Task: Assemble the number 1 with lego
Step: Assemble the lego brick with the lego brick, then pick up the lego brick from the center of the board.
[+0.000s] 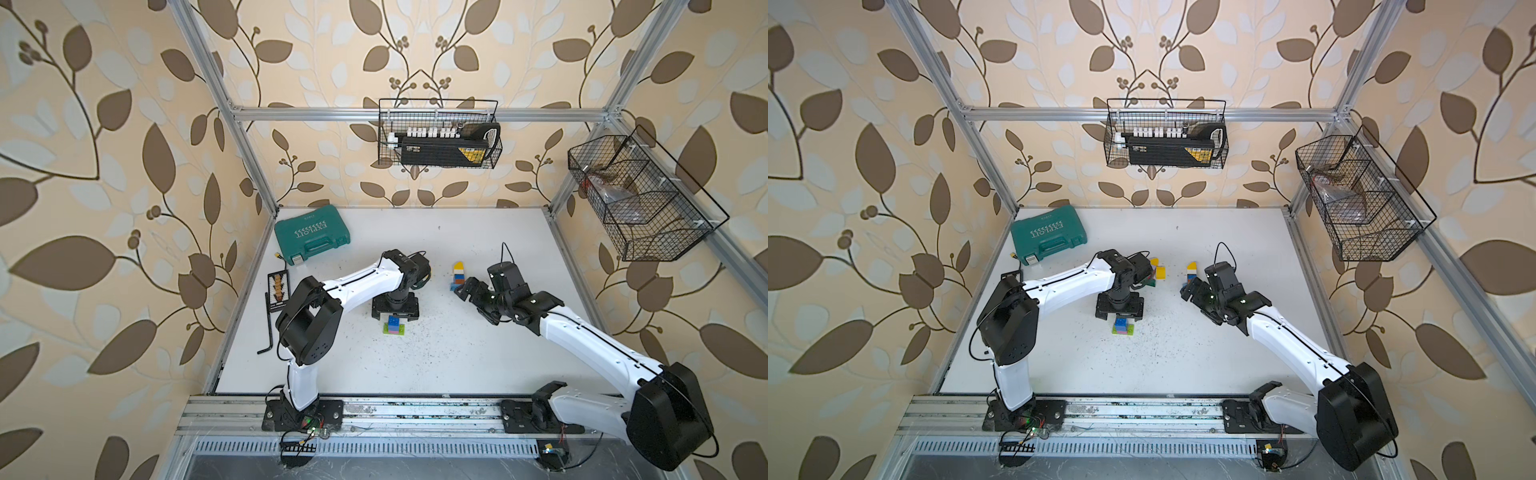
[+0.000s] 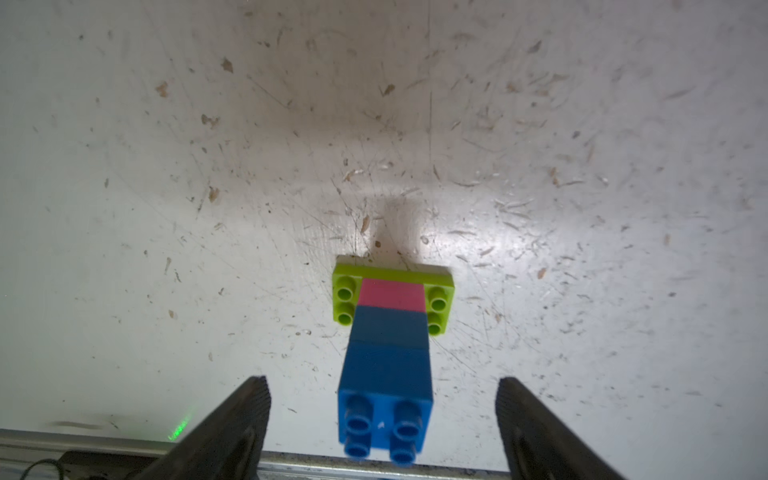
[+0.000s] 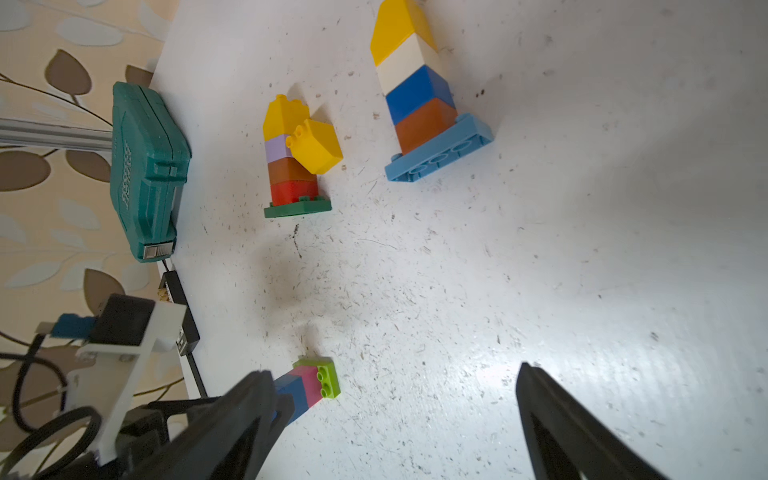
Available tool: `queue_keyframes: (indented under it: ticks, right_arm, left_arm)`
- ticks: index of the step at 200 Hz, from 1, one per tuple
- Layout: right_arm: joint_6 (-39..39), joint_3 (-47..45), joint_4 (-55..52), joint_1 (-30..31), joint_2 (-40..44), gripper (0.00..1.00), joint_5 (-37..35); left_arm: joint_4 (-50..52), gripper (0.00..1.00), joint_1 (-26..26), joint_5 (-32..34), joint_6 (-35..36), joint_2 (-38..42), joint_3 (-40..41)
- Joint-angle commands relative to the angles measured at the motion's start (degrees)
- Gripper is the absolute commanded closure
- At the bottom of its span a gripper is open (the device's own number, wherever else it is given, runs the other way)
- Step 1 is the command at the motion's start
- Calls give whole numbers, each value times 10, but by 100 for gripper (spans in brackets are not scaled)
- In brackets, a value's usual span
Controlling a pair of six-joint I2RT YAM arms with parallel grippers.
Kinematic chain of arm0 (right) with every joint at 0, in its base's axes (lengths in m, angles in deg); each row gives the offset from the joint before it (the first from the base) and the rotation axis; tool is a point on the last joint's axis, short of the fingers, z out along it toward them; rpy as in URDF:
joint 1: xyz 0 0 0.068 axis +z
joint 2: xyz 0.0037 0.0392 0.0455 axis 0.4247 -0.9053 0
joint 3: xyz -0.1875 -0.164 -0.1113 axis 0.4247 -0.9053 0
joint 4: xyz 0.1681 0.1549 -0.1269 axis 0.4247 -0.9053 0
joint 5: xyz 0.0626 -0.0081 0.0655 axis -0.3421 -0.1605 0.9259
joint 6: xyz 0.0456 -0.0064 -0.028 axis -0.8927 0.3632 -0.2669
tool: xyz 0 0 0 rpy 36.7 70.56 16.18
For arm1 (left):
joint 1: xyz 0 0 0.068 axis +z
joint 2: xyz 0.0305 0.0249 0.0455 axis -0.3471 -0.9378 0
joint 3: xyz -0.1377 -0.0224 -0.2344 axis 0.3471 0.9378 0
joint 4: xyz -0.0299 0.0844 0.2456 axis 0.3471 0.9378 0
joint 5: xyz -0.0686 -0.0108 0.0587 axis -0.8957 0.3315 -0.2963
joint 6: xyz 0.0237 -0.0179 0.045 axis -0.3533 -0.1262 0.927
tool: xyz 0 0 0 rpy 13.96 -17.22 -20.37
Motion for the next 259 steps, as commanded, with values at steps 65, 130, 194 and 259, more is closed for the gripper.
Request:
queue_keyframes:
  ticks: [65,130,194,259]
  right_arm:
    - [105,318,-109,12,-288,25,10]
    - [168,527,-227,28,-498,43,-24]
    - [177,580,-260,41,-548,45,-83]
    - [180,593,-253,48,-577,46,-87]
  left_arm:
    - [-218,1,20,109,-65,387,302]
    - [-309,1,78,52,-65,493,404]
    - [-336,1,105,3,-41,450,391]
    - [-359,1,141,-41,-44,451,409]
